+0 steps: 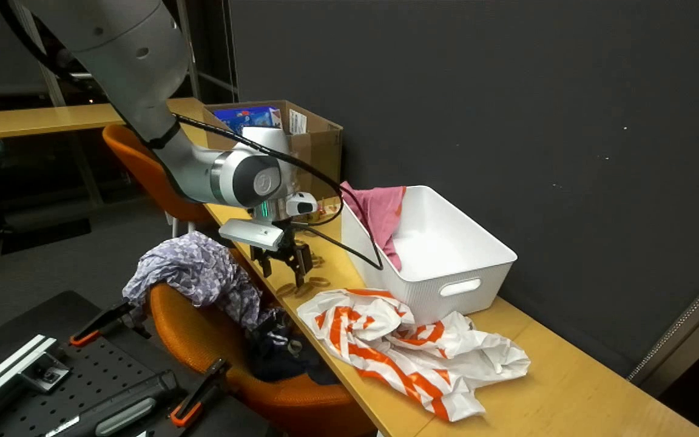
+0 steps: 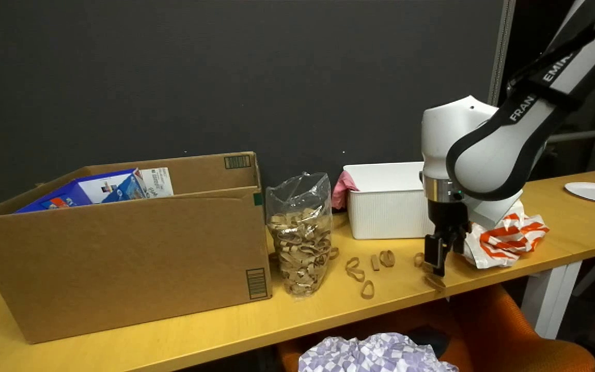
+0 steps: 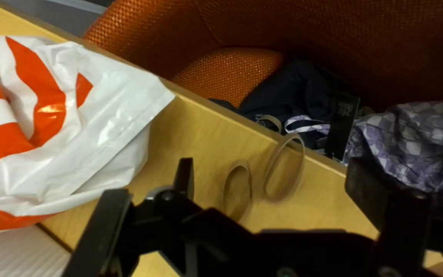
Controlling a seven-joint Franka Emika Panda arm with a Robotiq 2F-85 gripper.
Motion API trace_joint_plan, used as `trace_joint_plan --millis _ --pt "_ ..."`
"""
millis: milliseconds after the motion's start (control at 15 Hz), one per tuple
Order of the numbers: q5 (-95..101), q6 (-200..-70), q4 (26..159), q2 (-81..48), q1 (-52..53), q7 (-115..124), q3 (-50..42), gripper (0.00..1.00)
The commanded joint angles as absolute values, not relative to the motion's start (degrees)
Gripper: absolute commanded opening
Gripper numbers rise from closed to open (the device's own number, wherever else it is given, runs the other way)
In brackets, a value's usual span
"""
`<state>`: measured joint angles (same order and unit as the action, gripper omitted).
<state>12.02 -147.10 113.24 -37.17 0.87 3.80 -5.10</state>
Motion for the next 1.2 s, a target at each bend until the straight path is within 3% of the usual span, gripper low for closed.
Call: trace_joint_plan --millis 0,1067,1133 --pt "11.67 -148.47 111.09 -40.91 0.39 1.91 -5.19 1.00" --pt "10.41 -150.53 101.24 -48.64 -0.48 0.57 -4.42 1.00" --pt "10.44 -150.56 100.95 -48.90 -0.44 0.58 -4.43 0.90"
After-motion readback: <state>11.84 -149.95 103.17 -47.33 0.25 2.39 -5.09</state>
